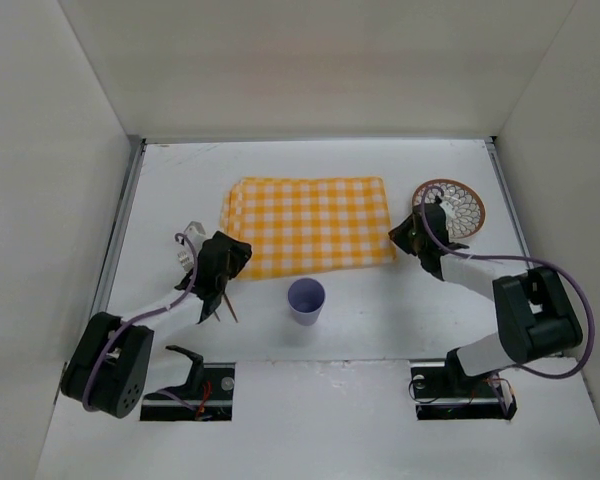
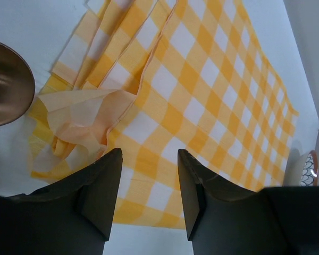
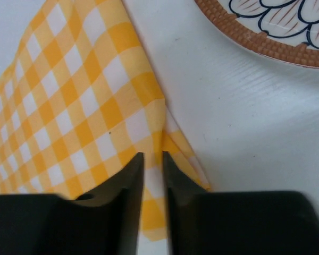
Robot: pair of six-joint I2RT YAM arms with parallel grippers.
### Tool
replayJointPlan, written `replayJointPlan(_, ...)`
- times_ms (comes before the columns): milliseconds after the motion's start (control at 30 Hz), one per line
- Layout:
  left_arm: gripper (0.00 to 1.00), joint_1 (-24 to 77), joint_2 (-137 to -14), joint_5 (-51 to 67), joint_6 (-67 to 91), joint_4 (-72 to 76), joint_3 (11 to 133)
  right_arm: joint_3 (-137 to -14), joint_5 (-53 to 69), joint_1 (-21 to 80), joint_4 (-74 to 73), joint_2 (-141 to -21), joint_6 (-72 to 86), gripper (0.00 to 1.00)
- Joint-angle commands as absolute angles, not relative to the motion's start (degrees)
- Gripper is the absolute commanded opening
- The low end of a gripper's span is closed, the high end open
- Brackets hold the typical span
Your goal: Set the dinner table for one person
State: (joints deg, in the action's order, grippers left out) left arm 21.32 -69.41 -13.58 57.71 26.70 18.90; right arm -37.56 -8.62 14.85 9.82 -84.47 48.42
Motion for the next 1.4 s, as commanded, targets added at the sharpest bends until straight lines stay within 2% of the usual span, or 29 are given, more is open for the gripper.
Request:
replayJointPlan(0,0.44,21.66,-67.33,-14.94,55.46,22.5,19.69,-36.13,-10.81,15.42,10.9,-81.13,48.16,0.33)
replayJointPlan(67,0.44,21.49,-66.71,-14.85,54.76,22.24,19.86,-35.16,-11.42,16.73,9.94,-79.9,48.42,0.54)
replayJointPlan(100,0.44,21.23,-66.27,-14.85,54.49,22.15,19.86,-34.46,-11.95,17.26,9.67,-79.46,48.6,0.57)
replayJointPlan(300,0.44,22.98,-66.35,-20.73,49.05,14.17,23.99,-30.15,-14.5,19.37,9.41,-75.85,51.76,0.55)
replayJointPlan(467,0.45,25.7,-69.52,-26.01,46.84,11.07,25.93,-31.46,-13.72,21.31,9.14,-79.8,54.05,0.56)
replayJointPlan(533,0.45,25.88,-71.18,-25.58,46.76,11.95,26.1,-32.43,-12.49,21.31,10.28,-81.9,54.67,0.52)
replayJointPlan(633,0.45,25.79,-73.03,-24.7,47.11,13.35,25.93,-32.87,-12.48,21.4,10.72,-82.79,55.19,0.37)
replayJointPlan(733,0.38,25.27,-74.44,-22.6,47.37,15.02,25.32,-31.82,-13.09,21.4,10.64,-81.66,56.16,0.21)
replayJointPlan(800,0.27,25.0,-74.53,-21.71,47.37,16.17,24.53,-30.68,-13.53,21.4,10.46,-80.34,56.6,0.15)
replayJointPlan(867,0.19,25.0,-74.27,-20.83,47.55,17.48,23.3,-28.92,-13.1,21.49,10.9,-78.76,57.91,0.12)
replayJointPlan(967,0.13,25.09,-73.74,-19.78,47.9,17.84,22.24,-26.11,-13.09,22.36,11.16,-76.12,58.88,0.11)
replayJointPlan(1267,0.09,27.02,-70.67,-19.51,49.92,17.31,18.64,-19.6,-13.89,23.68,7.38,-65.31,59.86,0.11)
replayJointPlan(1367,0.09,27.29,-68.91,-19.51,50.62,16.79,17.93,-19.69,-13.54,23.68,7.03,-64.86,59.15,0.15)
